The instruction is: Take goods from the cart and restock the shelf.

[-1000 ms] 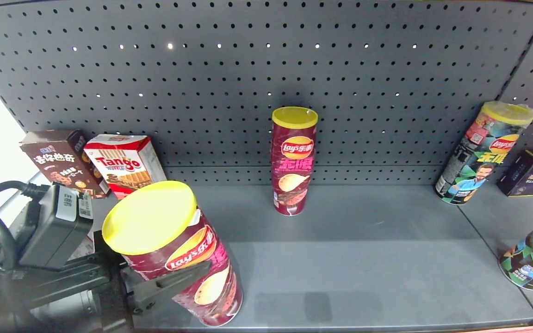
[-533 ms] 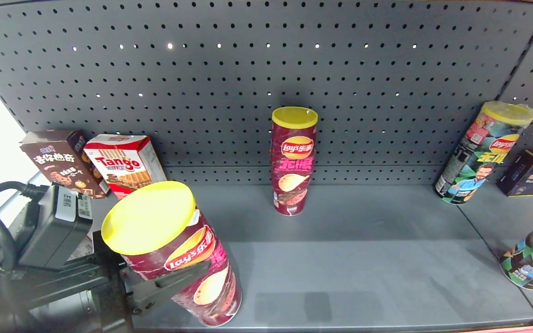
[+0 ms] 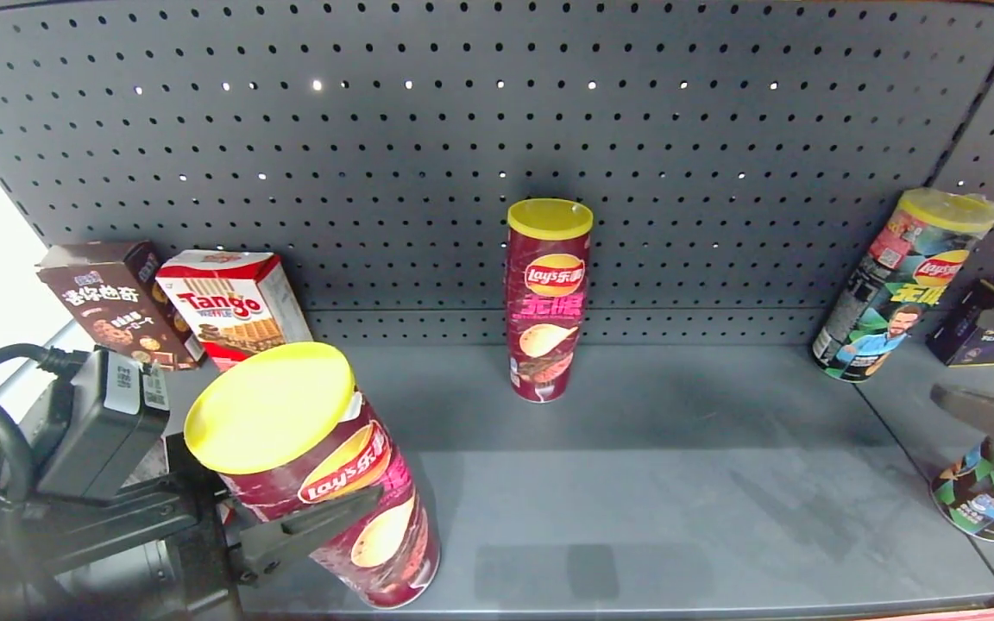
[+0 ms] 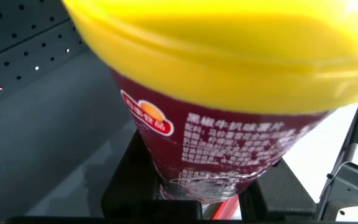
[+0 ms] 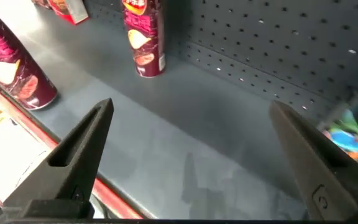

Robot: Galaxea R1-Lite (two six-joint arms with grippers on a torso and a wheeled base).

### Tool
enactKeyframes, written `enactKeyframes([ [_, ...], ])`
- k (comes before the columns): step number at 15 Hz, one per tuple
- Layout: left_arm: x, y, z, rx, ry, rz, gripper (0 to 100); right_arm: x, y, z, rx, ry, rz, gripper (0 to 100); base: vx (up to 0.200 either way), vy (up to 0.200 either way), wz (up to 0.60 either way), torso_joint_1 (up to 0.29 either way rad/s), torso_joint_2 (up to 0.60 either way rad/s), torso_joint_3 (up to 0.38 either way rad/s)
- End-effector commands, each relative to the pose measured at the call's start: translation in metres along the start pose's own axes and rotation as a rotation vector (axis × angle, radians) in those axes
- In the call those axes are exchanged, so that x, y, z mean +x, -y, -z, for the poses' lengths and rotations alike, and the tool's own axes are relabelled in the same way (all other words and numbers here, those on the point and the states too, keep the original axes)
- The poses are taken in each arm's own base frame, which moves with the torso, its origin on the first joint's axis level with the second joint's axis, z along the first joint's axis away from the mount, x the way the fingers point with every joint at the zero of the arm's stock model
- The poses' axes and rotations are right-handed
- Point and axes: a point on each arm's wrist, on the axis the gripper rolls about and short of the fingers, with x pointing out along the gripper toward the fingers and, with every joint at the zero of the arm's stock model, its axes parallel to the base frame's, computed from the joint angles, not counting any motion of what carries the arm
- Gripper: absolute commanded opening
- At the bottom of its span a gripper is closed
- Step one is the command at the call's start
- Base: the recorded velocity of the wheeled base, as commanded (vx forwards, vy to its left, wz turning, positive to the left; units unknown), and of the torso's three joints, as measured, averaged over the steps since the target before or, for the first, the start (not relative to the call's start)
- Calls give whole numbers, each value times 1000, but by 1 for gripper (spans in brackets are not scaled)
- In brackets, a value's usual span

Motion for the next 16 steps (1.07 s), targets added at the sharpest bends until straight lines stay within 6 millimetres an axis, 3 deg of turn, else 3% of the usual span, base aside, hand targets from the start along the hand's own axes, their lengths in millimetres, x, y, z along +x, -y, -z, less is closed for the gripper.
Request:
enactKeyframes([
  [1,0,0,0,1,2,0,0,21,2,2,8,-40,-30,100,0,0,0,0,0,0],
  [16,4,-4,-21,13,64,-2,0,83,1,5,0,-31,-162,100,0,0,0,0,0,0],
])
